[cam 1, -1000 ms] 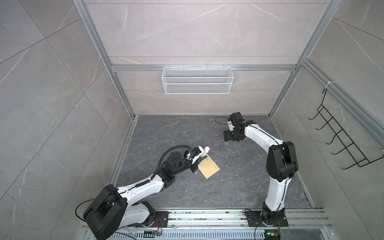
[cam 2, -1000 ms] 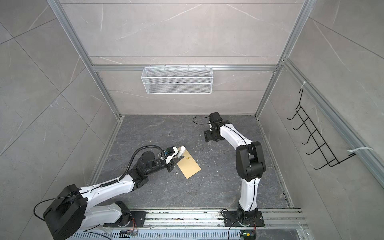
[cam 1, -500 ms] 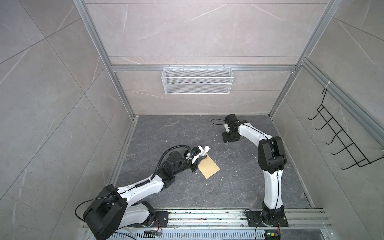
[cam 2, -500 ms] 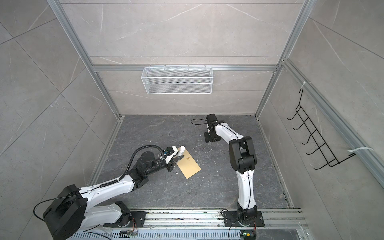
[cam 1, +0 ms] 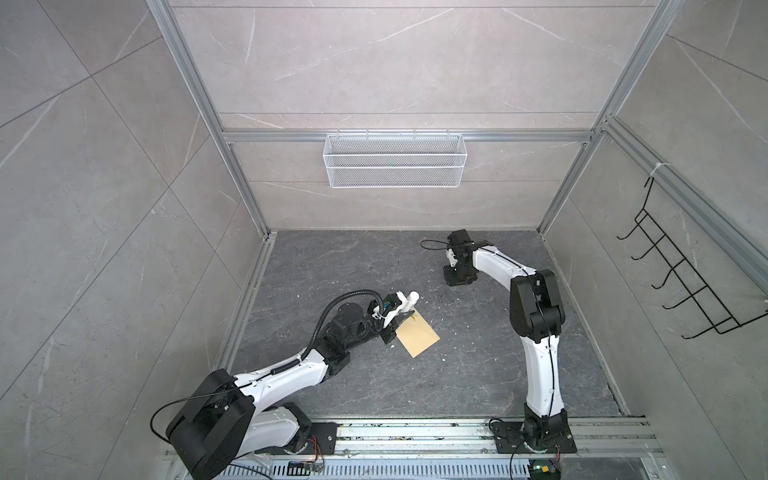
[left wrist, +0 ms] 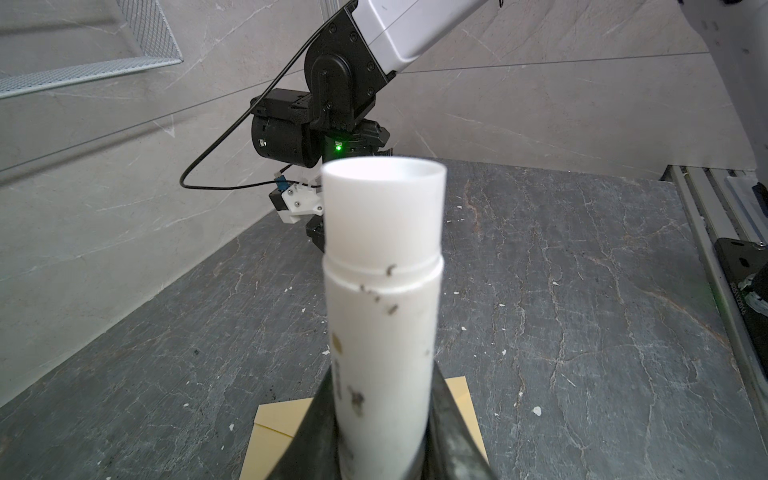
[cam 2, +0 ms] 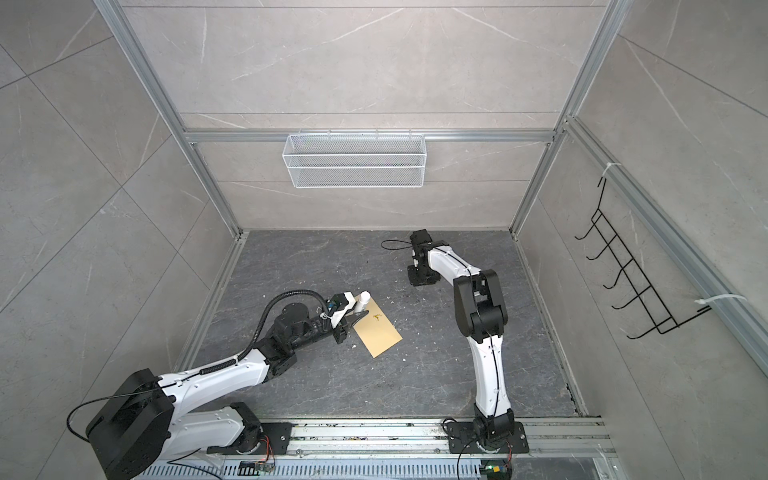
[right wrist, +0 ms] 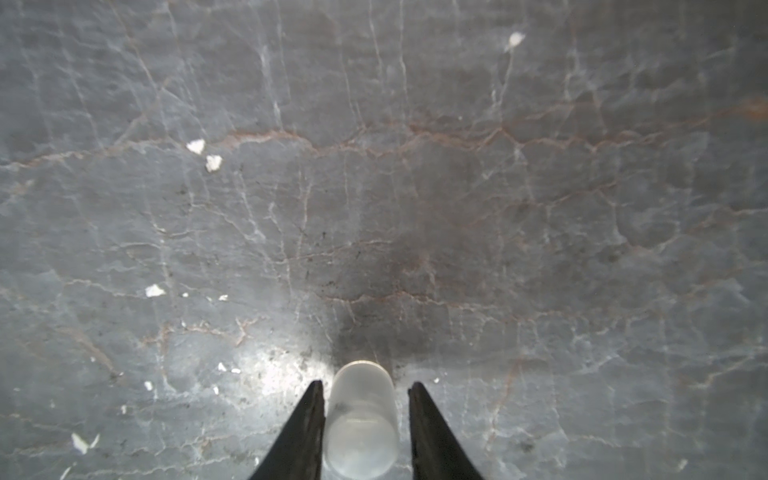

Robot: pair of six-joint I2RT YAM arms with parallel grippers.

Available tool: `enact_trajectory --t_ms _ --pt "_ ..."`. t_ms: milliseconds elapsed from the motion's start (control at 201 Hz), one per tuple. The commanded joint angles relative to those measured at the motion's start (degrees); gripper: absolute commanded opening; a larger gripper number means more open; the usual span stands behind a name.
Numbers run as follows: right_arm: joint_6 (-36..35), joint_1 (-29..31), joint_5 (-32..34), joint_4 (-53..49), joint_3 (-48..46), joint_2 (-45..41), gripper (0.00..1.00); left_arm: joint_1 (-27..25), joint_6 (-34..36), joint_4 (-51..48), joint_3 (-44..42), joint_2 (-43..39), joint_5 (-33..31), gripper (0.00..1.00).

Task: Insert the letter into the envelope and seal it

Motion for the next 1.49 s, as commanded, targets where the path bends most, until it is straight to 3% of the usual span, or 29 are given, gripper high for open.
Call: enact_trajectory --t_ms 0,378,593,757,926,1101,1489 --pt "-0.3 0.1 -0.4 -2.0 1.9 1.3 0.34 0.0 -0.7 3.6 0.7 -0.4 0.1 0.00" --pt "-0.1 0.3 0.1 -3.3 2.0 -0.4 0.25 0.0 -0.6 3.7 1.0 -0.3 0.2 0.00" --pt "-0.2 0.4 -2.1 -2.8 -1.9 -10.1 0.24 0.0 -0.5 3.7 1.1 -0.3 1.4 0.00" --pt "-0.9 0.8 -11.2 0.1 -8.5 -23.1 0.24 0.0 0.0 3.7 1.4 -0.3 3.3 0.00" --pt "-0.4 1.2 -26.6 4.3 -15.9 -38.3 0.23 0.0 0.3 3.6 2.0 0.2 5.6 0.00" --pt "-0.6 2.2 -36.5 3.4 -18.4 -46.3 0.22 -0.1 0.2 2.8 3.0 1.2 8.6 0.00" --pt "-4.4 10.1 -37.9 -2.6 -16.3 -48.3 0.20 0.0 -0.4 1.3 3.9 1.7 10.7 0.00"
